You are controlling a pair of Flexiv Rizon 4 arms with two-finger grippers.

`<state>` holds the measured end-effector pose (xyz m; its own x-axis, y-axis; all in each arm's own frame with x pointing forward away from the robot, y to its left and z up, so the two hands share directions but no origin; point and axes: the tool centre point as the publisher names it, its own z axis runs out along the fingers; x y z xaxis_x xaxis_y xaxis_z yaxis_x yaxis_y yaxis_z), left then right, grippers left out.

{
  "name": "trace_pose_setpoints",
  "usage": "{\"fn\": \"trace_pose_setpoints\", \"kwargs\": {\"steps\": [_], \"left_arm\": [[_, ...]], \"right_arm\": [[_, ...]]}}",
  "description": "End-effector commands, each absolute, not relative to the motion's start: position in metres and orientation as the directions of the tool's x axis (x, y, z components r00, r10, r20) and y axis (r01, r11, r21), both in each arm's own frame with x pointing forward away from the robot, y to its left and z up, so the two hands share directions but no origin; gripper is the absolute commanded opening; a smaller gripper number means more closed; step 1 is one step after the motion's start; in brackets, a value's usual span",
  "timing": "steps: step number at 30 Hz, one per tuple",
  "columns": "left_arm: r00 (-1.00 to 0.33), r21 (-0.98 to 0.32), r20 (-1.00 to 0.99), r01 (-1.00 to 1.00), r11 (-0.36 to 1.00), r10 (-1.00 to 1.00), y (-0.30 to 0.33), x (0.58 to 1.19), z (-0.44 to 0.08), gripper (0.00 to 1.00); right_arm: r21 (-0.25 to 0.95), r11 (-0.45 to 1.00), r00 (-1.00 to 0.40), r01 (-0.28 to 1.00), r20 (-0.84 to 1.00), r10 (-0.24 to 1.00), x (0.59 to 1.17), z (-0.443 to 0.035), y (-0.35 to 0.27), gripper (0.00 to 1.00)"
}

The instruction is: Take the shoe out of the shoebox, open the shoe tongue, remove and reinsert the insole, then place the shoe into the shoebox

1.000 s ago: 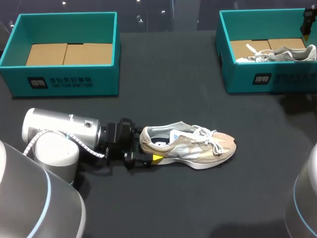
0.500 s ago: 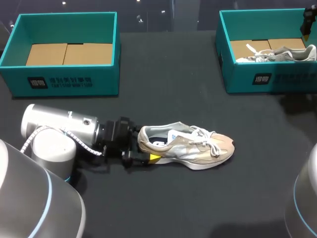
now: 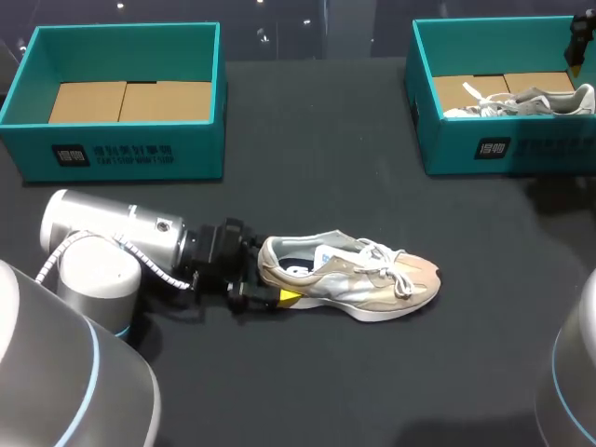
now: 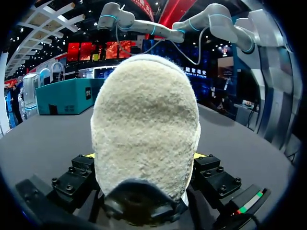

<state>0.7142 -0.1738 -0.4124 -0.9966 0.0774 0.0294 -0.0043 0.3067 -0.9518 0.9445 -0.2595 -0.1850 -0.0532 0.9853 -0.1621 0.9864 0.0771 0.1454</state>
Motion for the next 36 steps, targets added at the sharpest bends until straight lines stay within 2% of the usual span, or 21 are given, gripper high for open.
{"fn": "trace_pose_setpoints", "kwargs": {"steps": [1, 20, 23, 36], "left_arm": [[-0.997, -0.952, 0.029, -0.004, 0.307, 0.078, -0.171, 0.714, -0.414, 0.0], [-0.997, -0.952, 0.029, -0.004, 0.307, 0.078, -0.171, 0.714, -0.414, 0.0], [-0.997, -0.952, 0.029, -0.004, 0.307, 0.078, -0.171, 0.714, -0.414, 0.0], [-0.997, -0.952, 0.029, -0.004, 0.307, 0.078, -0.171, 0.714, -0.414, 0.0]], "right_arm": [[0.145, 0.077, -0.054, 0.986, -0.162, 0.985, 0.945, -0.185, -0.26, 1.0], [0.145, 0.077, -0.054, 0.986, -0.162, 0.985, 0.945, -0.185, -0.26, 1.0], [0.109, 0.051, -0.03, 0.993, -0.184, 0.983, 0.941, -0.187, -0.24, 1.0], [0.148, -0.004, 0.034, 0.989, -0.198, 0.98, 0.874, -0.163, -0.153, 1.0]]}}
